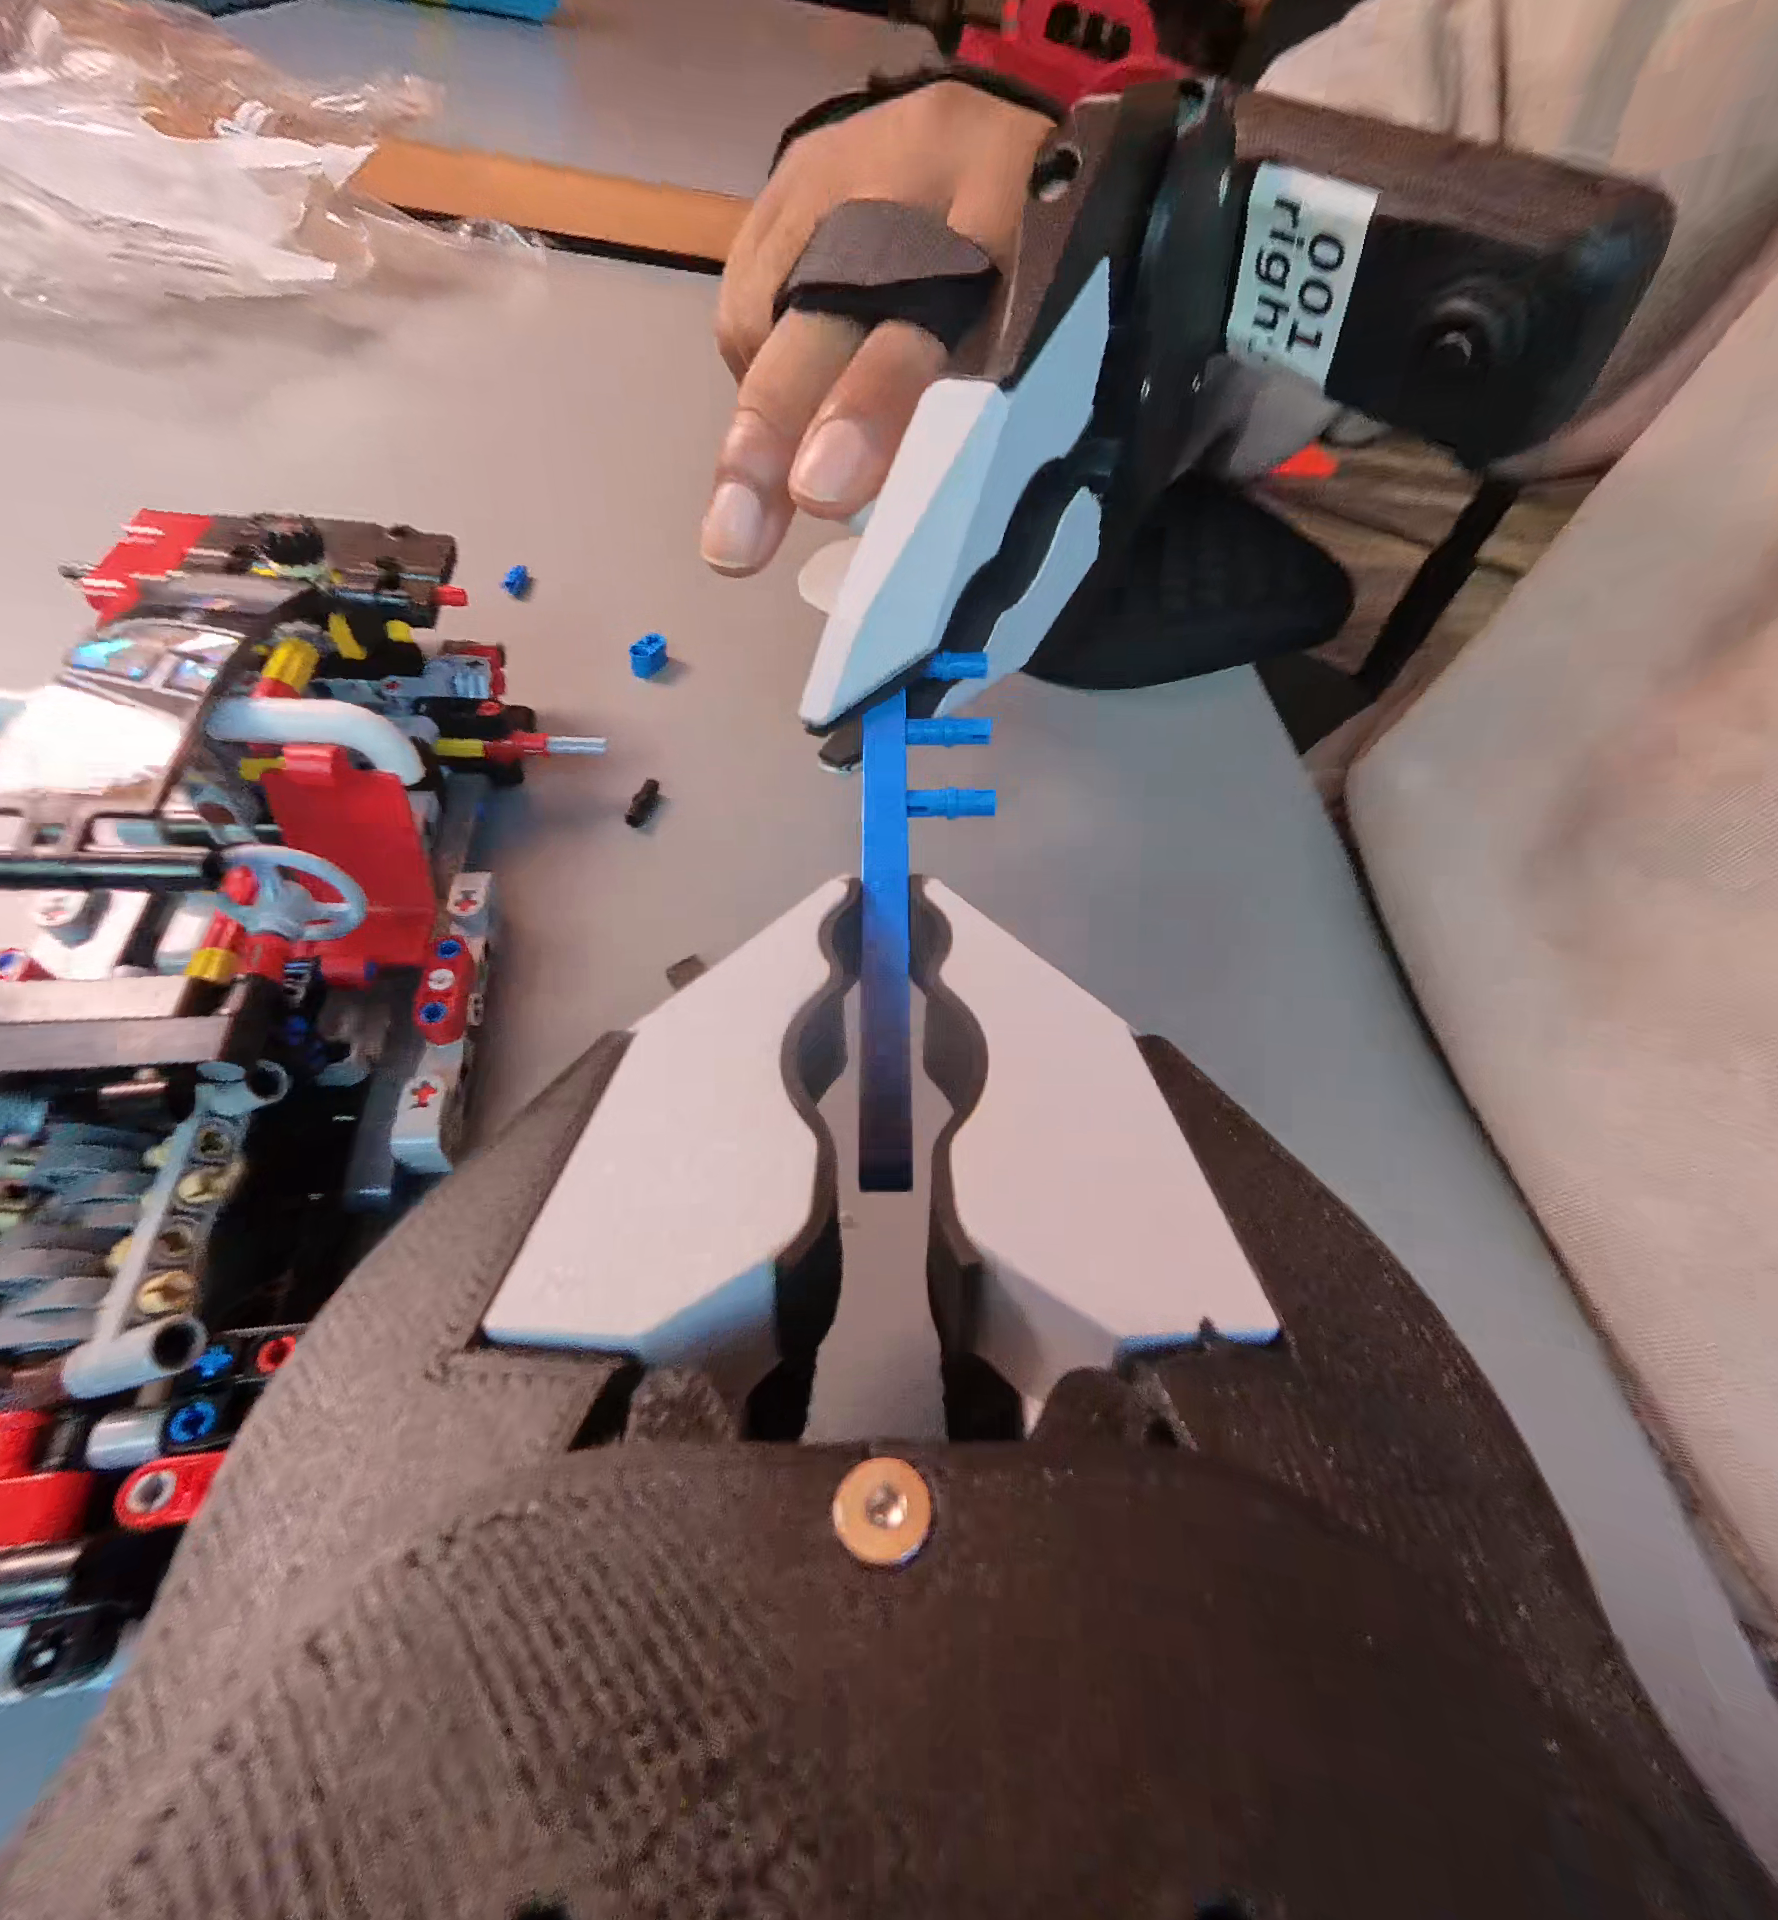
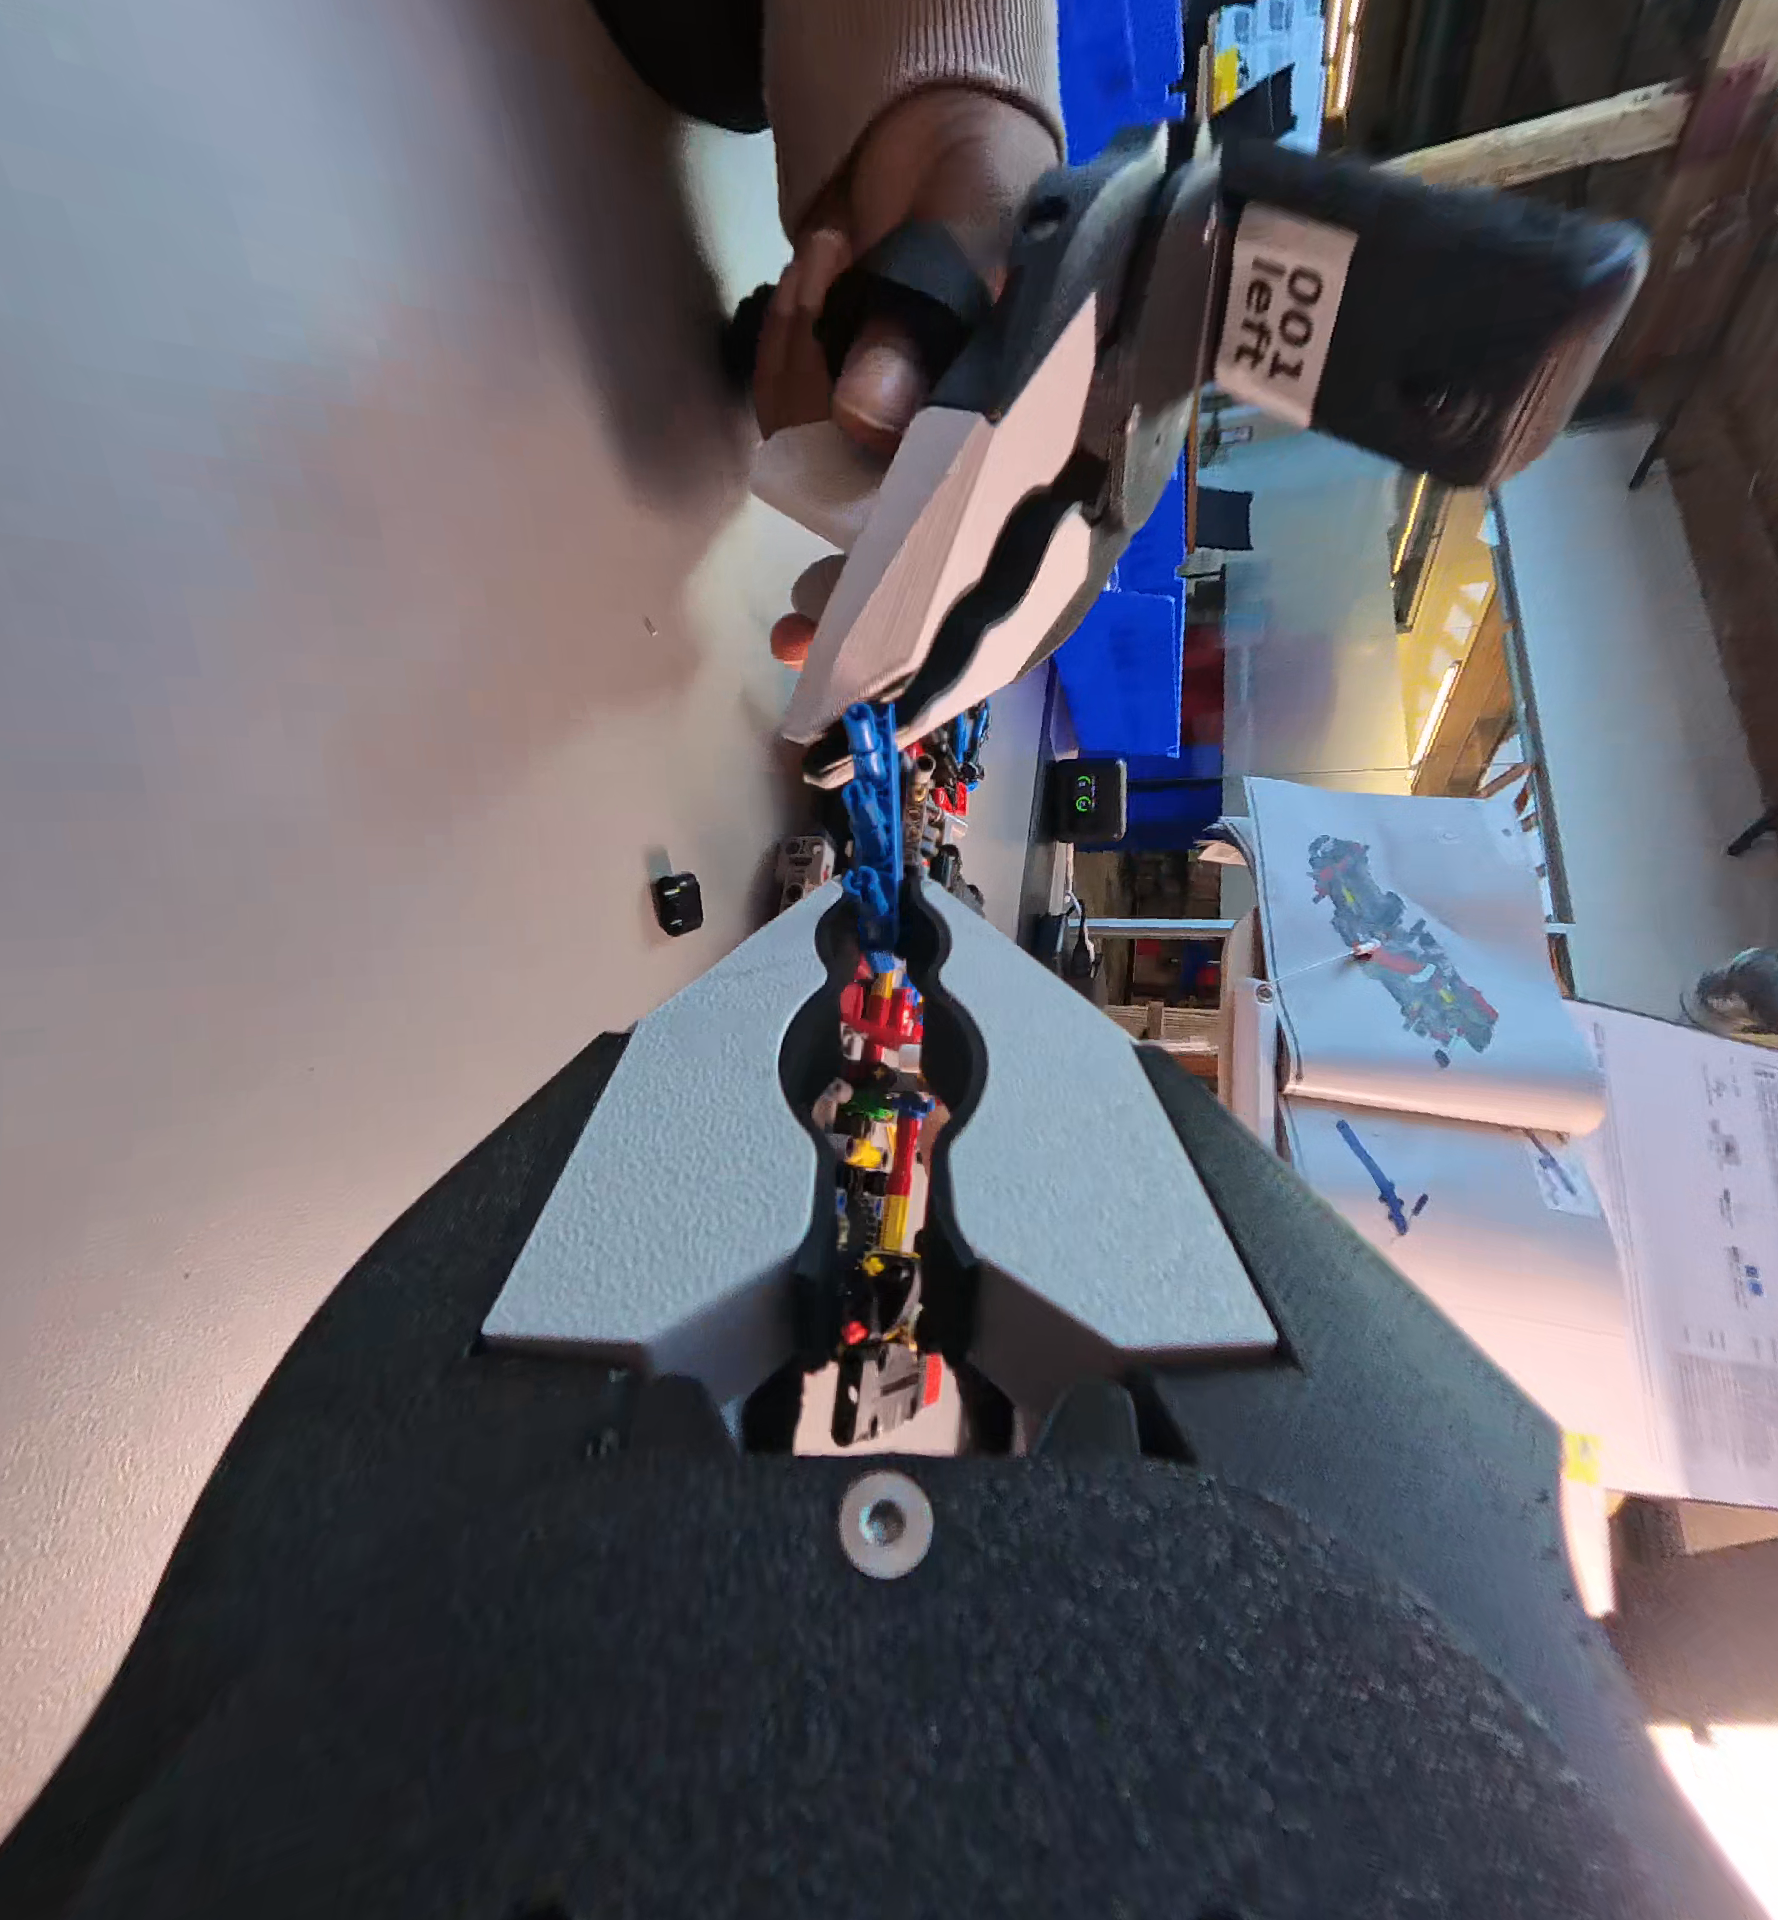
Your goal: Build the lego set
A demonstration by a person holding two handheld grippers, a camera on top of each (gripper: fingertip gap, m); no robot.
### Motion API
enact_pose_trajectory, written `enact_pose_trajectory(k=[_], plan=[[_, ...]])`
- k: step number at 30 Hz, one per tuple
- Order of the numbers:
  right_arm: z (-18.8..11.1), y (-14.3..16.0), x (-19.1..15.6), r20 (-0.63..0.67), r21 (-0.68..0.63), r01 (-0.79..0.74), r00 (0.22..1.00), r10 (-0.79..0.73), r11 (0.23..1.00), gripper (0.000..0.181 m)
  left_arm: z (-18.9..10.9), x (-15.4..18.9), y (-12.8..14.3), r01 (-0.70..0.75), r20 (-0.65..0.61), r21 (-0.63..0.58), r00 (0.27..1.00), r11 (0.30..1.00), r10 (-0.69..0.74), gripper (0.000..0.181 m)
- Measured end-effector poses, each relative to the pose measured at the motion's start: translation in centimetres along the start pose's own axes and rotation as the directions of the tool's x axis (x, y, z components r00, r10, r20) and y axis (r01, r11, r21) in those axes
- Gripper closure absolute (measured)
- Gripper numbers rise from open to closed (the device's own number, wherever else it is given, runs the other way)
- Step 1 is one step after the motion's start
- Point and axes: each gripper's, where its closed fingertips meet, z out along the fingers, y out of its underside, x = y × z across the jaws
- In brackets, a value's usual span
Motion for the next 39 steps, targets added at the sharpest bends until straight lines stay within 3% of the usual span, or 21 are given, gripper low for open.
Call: enact_pose_trajectory(k=[2,3,5,7,10,12,19,33,39], plan=[[0.1,0.3,-0.2,0.068,0.013,-0.202,0.977,0.201,0.979,0.169,-0.3,-0.5,-0.3,-0.071,0.075,-0.009,0.995,0.997,0.071,0.176],[0.0,0.6,-0.6,0.148,-0.006,-0.356,0.924,0.353,0.934,0.155,-0.5,-0.8,-0.4,-0.123,0.118,-0.019,0.985,0.992,0.124,0.176],[-0.6,0.6,-1.3,0.296,-0.058,-0.617,0.740,0.604,0.785,0.134,-0.9,-1.1,-0.3,-0.225,0.178,-0.065,0.956,0.972,0.233,0.175],[-1.0,0.2,-1.0,0.345,-0.052,-0.735,0.622,0.703,0.676,0.135,-1.0,-1.3,-0.4,-0.294,0.212,-0.087,0.928,0.952,0.306,0.176],[-0.8,0.1,-1.3,0.340,-0.066,-0.735,0.620,0.707,0.675,0.140,-0.8,-1.1,-0.5,-0.339,0.224,-0.107,0.907,0.935,0.355,0.175],[-0.8,-0.3,-1.0,0.334,-0.033,-0.745,0.621,0.709,0.667,0.158,-0.6,-1.0,-0.3,-0.354,0.226,-0.128,0.899,0.926,0.375,0.175],[-0.9,-0.4,-1.8,0.358,-0.052,-0.759,0.593,0.721,0.650,0.158,-0.5,-0.2,-0.1,-0.394,0.192,-0.146,0.888,0.907,0.417,0.175],[-1.7,-1.5,-1.4,0.440,-0.017,-0.851,0.466,0.768,0.526,0.159,-0.5,1.3,-0.5,-0.420,0.138,-0.111,0.891,0.901,0.432,0.173],[-1.7,-1.7,-1.2,0.421,-0.008,-0.851,0.474,0.773,0.526,0.159,-0.7,1.3,-0.7,-0.471,0.172,-0.142,0.854,0.871,0.490,0.173]])
